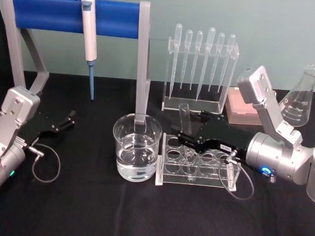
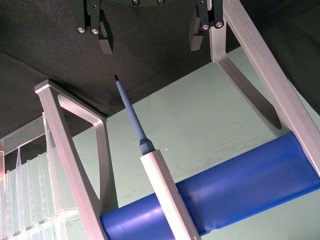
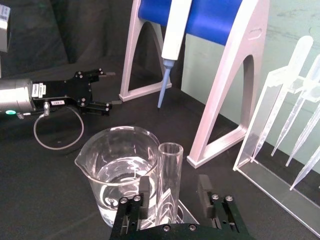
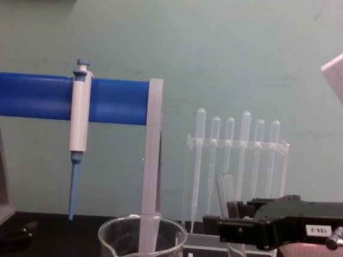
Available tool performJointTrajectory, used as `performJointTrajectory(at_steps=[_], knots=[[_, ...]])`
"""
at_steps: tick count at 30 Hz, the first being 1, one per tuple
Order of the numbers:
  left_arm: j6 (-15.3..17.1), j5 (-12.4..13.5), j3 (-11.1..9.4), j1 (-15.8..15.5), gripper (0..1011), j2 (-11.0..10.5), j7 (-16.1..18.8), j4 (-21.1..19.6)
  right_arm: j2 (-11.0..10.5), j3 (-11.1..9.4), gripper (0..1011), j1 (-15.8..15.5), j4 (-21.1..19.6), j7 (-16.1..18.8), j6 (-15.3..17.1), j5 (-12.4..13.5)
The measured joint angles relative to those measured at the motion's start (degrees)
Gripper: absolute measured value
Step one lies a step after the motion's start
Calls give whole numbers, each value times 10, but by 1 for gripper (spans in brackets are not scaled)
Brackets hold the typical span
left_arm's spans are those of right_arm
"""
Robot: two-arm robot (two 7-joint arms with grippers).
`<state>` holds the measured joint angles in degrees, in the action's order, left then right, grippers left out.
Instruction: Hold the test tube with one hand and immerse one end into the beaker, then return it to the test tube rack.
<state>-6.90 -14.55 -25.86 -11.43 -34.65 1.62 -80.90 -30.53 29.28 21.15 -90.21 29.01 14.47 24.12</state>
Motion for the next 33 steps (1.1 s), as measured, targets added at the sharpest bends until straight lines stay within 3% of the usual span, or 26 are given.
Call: performJointTrajectory(at_steps=[13, 18, 26, 33], knots=[[0, 0, 0, 0, 1000, 0, 0, 0, 1, -11, 242, -10, -4, -3, -10, 14], [0, 0, 0, 0, 1000, 0, 0, 0, -2, -24, 237, -26, -19, -10, -24, 27], [0, 0, 0, 0, 1000, 0, 0, 0, -15, -56, 236, -59, -81, -29, -51, 45], [0, 0, 0, 0, 1000, 0, 0, 0, -19, -70, 236, -67, -119, -42, -55, 48]])
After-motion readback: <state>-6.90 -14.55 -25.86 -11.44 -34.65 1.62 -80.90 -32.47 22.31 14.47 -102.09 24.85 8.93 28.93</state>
